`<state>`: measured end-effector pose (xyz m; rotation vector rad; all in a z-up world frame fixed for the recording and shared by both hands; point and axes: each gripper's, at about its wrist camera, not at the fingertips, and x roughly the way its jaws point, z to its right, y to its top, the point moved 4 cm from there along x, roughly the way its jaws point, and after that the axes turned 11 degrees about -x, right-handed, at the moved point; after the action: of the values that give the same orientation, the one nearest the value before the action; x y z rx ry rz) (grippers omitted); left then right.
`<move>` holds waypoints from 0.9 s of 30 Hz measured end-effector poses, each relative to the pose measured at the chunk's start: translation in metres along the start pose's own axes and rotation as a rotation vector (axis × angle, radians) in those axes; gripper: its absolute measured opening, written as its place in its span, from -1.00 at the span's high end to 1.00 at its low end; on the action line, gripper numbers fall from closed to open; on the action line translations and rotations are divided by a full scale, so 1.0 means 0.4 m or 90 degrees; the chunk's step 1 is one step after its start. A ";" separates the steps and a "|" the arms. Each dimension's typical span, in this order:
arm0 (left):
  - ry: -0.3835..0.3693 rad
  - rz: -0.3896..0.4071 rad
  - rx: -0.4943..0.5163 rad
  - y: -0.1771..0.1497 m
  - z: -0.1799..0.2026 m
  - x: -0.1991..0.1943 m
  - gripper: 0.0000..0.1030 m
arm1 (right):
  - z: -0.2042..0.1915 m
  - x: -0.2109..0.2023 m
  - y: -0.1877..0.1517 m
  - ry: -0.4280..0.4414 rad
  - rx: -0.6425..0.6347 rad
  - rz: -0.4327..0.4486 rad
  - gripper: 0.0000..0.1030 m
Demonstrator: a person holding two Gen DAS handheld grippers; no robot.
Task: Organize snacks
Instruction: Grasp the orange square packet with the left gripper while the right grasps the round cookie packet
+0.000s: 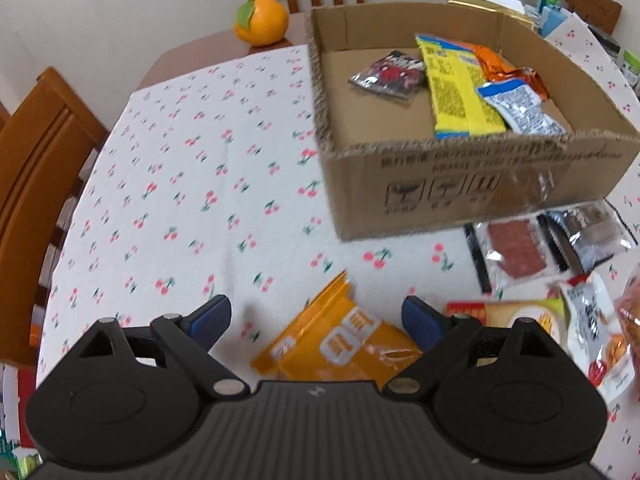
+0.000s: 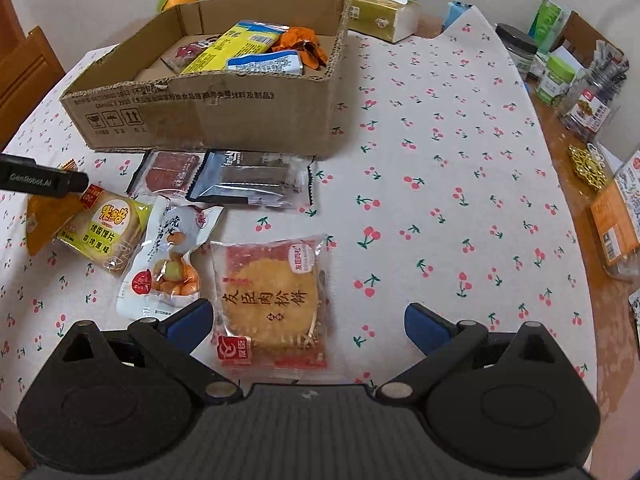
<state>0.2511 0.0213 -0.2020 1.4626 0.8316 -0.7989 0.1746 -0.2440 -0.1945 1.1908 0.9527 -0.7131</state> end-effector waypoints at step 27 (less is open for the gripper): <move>-0.099 -0.023 -0.004 -0.104 -0.063 -0.022 -0.91 | 0.023 0.060 -0.018 0.030 -0.081 0.010 -1.00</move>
<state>0.2109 0.0474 -0.2145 1.3647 0.7436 -0.9242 0.1813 -0.2541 -0.2183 1.1067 1.0115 -0.6055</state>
